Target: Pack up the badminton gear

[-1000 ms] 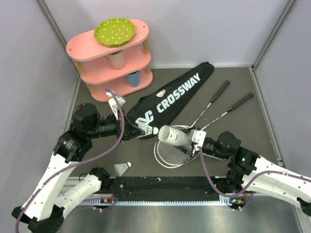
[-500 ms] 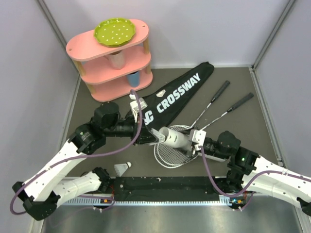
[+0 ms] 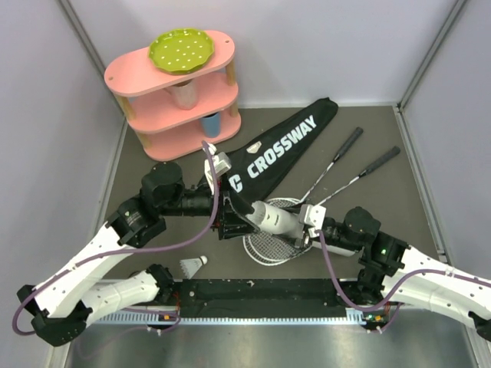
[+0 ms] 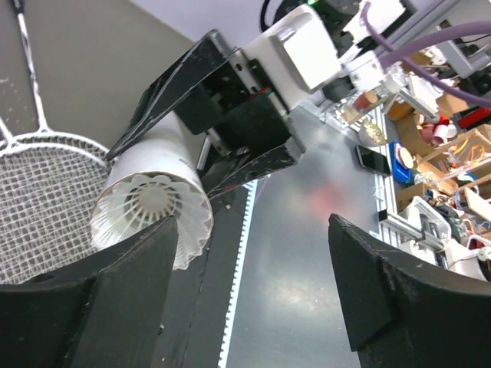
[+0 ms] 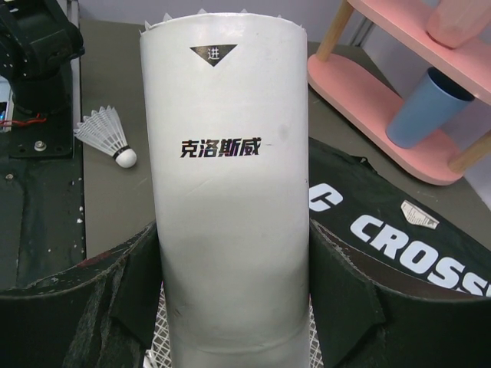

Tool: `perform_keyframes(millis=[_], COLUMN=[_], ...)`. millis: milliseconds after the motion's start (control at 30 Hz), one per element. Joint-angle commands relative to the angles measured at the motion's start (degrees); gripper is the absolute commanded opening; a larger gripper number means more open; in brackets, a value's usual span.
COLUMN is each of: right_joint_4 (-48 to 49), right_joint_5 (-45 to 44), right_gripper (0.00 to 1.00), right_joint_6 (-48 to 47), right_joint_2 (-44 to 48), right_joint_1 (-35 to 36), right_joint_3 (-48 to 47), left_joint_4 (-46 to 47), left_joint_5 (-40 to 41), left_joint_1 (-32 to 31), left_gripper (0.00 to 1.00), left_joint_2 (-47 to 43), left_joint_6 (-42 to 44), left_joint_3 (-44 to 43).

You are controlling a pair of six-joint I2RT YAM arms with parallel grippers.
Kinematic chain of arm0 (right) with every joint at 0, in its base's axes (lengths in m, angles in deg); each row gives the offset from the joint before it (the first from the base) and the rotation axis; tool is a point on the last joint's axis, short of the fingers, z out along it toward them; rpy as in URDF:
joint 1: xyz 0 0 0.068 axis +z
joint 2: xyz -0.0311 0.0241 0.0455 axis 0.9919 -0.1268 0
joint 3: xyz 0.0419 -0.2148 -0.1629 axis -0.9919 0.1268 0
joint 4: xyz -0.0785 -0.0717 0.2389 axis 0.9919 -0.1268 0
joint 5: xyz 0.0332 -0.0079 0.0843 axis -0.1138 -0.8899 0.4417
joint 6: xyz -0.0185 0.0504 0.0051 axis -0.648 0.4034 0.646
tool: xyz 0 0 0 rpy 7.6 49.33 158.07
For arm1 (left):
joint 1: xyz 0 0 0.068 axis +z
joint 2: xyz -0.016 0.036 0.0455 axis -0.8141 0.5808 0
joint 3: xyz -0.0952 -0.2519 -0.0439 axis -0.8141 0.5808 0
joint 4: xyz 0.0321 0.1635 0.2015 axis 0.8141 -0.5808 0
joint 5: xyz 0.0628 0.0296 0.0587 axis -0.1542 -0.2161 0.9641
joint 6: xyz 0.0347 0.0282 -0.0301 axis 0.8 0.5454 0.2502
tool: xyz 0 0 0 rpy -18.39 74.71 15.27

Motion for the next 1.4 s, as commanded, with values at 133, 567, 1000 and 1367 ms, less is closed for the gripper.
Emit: perform_keyframes(millis=[133,567,1000,1367], right_joint_4=[6.14,4.39,3.86,4.74], right_joint_5=[1.19,0.23,-1.53,-0.48], right_gripper=[0.17,0.17,0.17,0.17], right_joint_6=[1.04,0.43,-1.60,-0.89], right_joint_2=[-0.50,0.11,1.08,1.17], right_joint_1=[0.59,0.59,0.59,0.59], right_joint_3=[-1.63,-1.63,-0.05,0.22], left_joint_4=[8.87,8.70,-20.90,-46.06], left_joint_5=[-3.69,4.72,53.15,66.54], left_joint_1=[-2.71,-6.50,-5.71,-5.71], left_gripper=[0.99,0.99,0.99,0.98], left_joint_2=[3.92,4.12,-18.21,-22.53], left_joint_6=[-2.65,-1.69,-16.60,-59.65], left_joint_3=[1.66,2.18,6.32,21.25])
